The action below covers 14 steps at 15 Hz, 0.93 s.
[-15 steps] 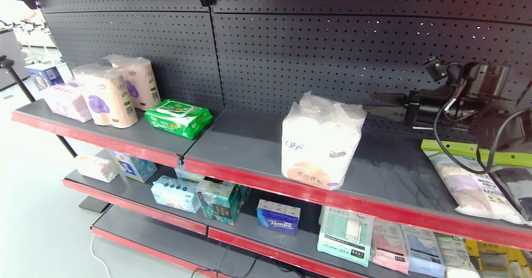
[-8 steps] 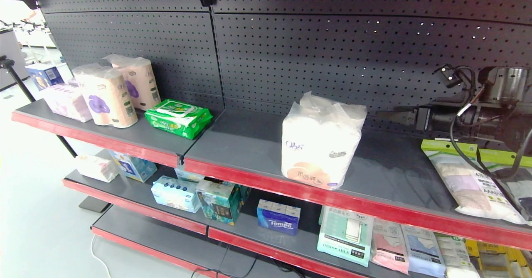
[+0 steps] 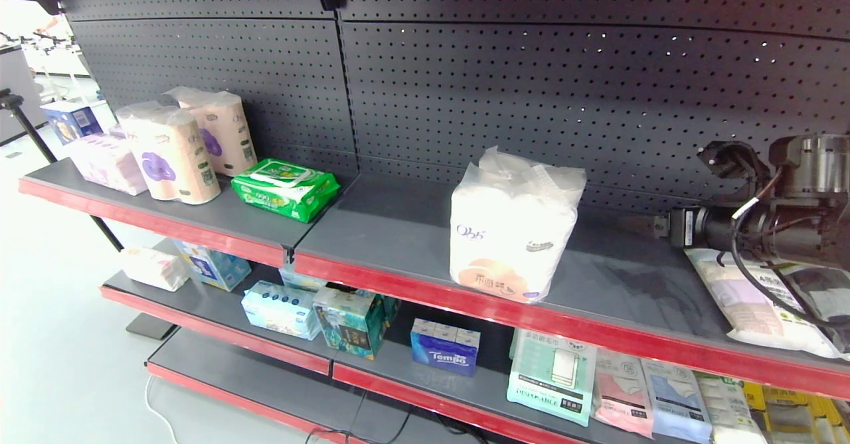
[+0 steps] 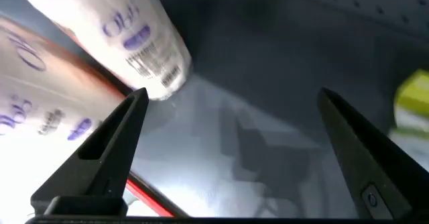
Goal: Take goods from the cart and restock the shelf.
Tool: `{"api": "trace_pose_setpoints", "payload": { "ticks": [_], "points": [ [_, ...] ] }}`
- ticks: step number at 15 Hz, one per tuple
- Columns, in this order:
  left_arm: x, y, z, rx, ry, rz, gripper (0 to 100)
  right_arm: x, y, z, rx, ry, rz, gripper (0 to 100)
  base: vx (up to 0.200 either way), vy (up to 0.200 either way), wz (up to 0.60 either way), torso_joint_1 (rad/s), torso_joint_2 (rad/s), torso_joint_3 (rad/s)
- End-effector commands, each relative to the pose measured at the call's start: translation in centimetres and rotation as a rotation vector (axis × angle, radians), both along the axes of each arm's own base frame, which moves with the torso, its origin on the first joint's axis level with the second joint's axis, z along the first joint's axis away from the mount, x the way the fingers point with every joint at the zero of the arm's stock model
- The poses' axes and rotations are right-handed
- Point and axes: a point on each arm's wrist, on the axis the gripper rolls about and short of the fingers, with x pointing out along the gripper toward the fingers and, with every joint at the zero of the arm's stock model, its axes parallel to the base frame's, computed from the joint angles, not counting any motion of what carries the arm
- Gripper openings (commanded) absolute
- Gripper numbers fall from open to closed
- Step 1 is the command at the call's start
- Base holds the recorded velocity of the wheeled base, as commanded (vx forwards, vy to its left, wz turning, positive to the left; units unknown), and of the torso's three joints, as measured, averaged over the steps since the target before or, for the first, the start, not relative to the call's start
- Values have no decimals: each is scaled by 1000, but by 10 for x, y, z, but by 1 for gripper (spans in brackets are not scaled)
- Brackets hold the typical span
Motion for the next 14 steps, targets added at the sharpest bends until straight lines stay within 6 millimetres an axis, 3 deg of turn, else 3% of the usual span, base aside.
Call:
{"api": "trace_pose_setpoints", "payload": {
  "ticks": [1, 6, 11, 14],
  "points": [
    [0, 0, 0, 0, -1, 0, 100, -17, 15, -11, -32, 48, -4, 100, 0, 0, 0, 0, 0, 0],
    [0, 0, 0, 0, 1, 0, 100, -25, 33, -24, -120, 98, -64, 100, 0, 0, 0, 0, 0, 0],
    [0, 0, 0, 0, -1, 0, 100, -15, 50, -31, -128, 119, -59, 100, 0, 0, 0, 0, 0, 0],
    [0, 0, 0, 0, -1, 0, 100, -7, 64, -26, -116, 93, -63, 100, 0, 0, 0, 0, 0, 0]
  ]
}}
